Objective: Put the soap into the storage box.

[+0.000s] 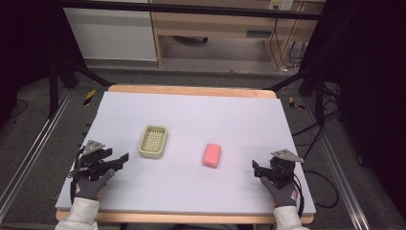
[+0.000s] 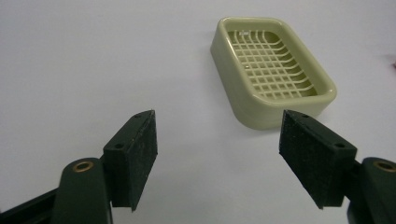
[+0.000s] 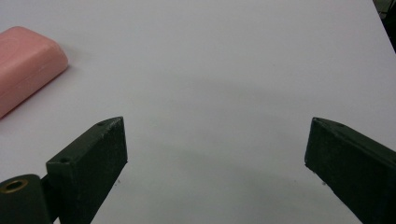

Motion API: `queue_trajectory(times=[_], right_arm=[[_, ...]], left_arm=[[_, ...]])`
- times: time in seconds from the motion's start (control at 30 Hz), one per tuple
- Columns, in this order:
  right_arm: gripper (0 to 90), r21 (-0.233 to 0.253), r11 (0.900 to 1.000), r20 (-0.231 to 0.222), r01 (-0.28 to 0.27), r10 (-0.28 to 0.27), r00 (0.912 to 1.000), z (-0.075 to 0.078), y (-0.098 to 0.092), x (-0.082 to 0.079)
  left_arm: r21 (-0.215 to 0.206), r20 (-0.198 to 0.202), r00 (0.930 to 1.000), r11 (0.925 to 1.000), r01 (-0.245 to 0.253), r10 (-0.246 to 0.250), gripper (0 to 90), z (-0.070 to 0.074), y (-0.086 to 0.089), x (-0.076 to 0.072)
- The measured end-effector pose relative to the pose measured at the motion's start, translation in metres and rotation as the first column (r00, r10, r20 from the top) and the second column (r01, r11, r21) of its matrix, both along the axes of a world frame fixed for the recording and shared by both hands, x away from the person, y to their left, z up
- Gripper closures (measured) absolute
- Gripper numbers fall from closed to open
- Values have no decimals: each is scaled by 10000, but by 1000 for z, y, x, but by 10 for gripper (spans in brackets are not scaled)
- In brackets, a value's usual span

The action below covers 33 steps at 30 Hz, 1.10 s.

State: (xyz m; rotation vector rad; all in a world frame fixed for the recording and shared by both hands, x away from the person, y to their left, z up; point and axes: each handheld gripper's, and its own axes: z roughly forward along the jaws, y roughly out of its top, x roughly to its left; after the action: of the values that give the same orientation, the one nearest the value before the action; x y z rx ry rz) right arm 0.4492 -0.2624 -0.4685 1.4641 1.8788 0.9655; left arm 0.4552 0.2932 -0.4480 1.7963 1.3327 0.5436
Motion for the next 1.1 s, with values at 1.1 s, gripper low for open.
queue_trajectory(times=[1.1], right_arm=[[60, -51, 9996, 117, 273, -273, 9996, 0, -3, -2]], left_arm=[[371, 495, 9892, 9900, 1359, -1376, 258, 23, -67, -3]])
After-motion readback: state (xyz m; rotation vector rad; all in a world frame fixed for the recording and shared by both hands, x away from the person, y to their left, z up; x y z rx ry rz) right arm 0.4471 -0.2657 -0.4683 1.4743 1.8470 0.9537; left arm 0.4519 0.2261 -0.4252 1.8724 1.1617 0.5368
